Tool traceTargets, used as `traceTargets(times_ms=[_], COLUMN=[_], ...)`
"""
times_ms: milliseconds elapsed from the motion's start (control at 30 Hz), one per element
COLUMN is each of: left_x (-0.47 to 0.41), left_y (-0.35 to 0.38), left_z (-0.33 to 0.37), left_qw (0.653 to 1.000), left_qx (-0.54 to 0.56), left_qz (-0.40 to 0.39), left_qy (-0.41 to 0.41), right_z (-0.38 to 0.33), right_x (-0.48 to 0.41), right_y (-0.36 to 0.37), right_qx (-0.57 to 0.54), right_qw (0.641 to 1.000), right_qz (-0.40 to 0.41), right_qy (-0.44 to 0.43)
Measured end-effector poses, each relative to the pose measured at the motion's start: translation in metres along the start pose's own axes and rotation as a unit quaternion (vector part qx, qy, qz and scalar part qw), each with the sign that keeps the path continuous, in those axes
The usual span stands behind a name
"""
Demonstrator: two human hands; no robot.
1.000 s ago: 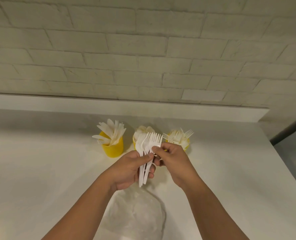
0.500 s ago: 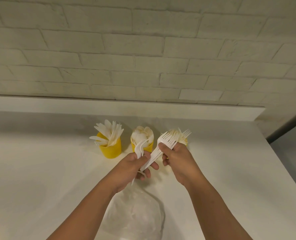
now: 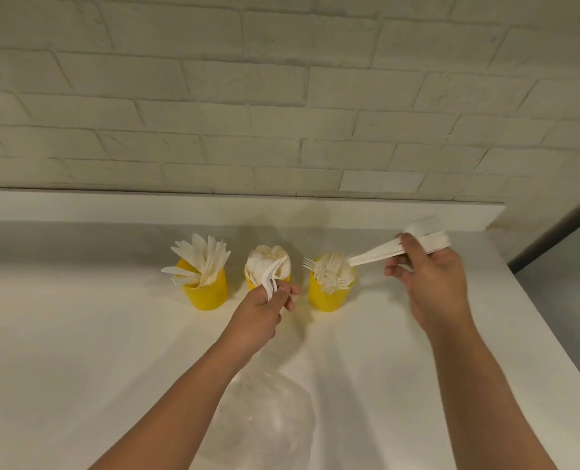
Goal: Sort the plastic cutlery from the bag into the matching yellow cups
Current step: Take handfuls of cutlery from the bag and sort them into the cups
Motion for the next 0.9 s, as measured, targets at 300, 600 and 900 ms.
traceTargets(times_ms=[300,600,900], left_x=[-0.022,-0.033,-0.014], left_y=[0.025,0.039,0.035], left_z=[0.001,-0.004,0.001], left_qw=[0.987,0.969,0.998], left_qx=[-0.142,-0.236,0.033], left_qz=[0.040,0.004,-0.029], left_qy=[0.056,0.067,-0.048], right_z=[0.053,0.065,0.084], right_x=[-0.013,-0.019,-0.030], right_y=[-0.036,-0.002,0.014], right_qx=[0.148,0.208,0.420], right_qw=[0.985,0.977,0.905], right_qz=[0.084,0.043,-0.048], right_qy=[0.026,0.013,-0.051])
Point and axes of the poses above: each hand's wrist, its own x-axis away from the middle knuckle, its own y-axis out of the palm, z = x × y, the point moved 6 cm from there along -x, towards the middle knuckle, and after that the axes turned 2 degrees about -z, right-handed, at the moved point
